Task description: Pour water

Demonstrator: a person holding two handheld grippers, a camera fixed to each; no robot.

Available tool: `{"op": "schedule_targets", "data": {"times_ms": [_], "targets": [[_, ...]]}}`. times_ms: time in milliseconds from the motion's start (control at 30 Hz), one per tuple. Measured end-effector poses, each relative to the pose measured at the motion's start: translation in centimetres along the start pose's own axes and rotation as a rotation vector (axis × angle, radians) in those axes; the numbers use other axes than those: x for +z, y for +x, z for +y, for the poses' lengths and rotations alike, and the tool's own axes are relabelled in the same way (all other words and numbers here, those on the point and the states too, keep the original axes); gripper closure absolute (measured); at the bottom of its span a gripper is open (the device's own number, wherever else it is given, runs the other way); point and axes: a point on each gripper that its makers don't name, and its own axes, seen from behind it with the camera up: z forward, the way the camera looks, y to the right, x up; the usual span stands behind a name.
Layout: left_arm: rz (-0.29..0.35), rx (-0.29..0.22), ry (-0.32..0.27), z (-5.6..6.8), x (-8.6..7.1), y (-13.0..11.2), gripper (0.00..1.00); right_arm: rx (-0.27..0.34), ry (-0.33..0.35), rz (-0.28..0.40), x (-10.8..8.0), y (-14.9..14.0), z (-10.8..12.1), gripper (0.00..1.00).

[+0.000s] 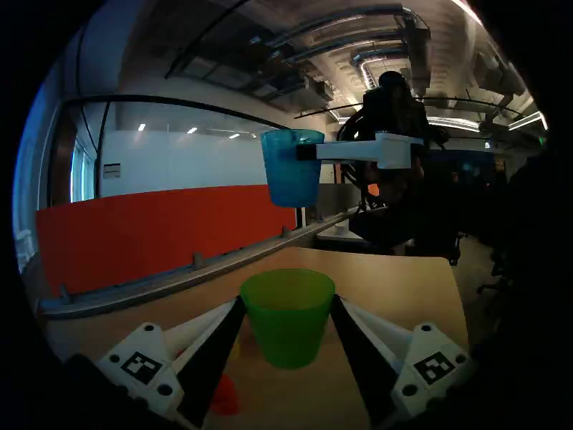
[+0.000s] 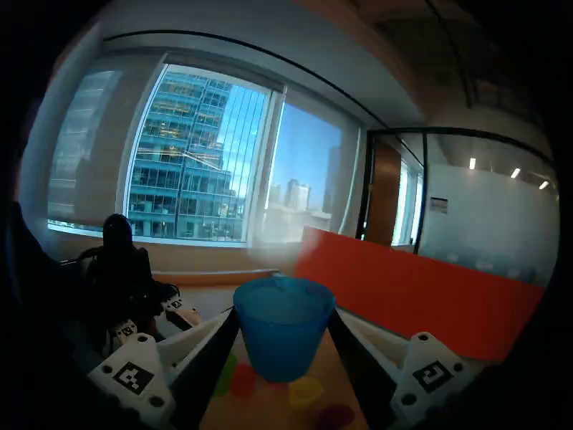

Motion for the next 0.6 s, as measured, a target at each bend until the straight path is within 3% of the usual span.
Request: {"op": "schedule_targets", "data": {"times_ms": [600], "targets": [[-0.029, 0.002, 0.003, 0.2, -0.5, -1.3, 0.14, 0.017, -0.043, -0.018, -2.6, -2.4, 1.5, 0.11]]}}
